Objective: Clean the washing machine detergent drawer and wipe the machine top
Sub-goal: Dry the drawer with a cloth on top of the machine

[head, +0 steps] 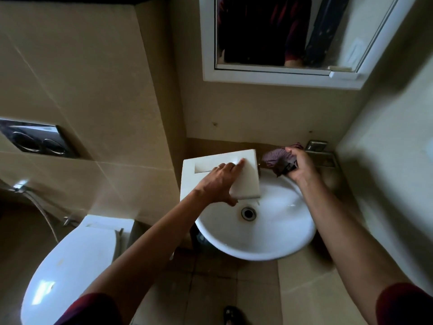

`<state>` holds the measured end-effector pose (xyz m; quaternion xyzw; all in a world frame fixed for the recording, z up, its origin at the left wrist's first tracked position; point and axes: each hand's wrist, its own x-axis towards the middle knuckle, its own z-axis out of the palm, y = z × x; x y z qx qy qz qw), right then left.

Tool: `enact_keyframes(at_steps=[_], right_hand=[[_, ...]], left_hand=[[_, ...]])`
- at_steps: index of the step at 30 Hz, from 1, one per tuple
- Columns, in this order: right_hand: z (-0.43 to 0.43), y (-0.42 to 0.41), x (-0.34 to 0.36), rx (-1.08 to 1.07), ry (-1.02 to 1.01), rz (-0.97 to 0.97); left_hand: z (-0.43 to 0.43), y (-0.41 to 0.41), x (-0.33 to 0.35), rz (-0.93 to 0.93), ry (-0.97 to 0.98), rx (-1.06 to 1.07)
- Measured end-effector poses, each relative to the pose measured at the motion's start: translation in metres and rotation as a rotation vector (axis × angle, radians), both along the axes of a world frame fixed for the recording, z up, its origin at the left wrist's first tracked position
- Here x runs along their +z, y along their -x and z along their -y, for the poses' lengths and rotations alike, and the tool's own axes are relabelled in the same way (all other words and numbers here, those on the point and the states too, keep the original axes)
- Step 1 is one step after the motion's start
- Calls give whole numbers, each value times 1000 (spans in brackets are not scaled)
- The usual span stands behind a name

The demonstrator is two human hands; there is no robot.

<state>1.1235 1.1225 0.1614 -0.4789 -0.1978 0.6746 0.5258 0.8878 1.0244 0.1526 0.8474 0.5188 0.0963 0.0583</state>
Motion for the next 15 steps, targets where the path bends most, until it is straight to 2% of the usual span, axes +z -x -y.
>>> enact_keyframes(at_steps=[5,8,12,15], right_hand=[[5,4,-2,32,-30,20],[9,11,-2,49,-39,51],[16,25,-8,65,-41,89],[23,48,-8,58,-115,64]], left_hand=[[5,19,1,463,127,350],[15,36,-3,629,86,584],[41,69,-16,860,172,861],[71,94,-25,1135,229,1021]])
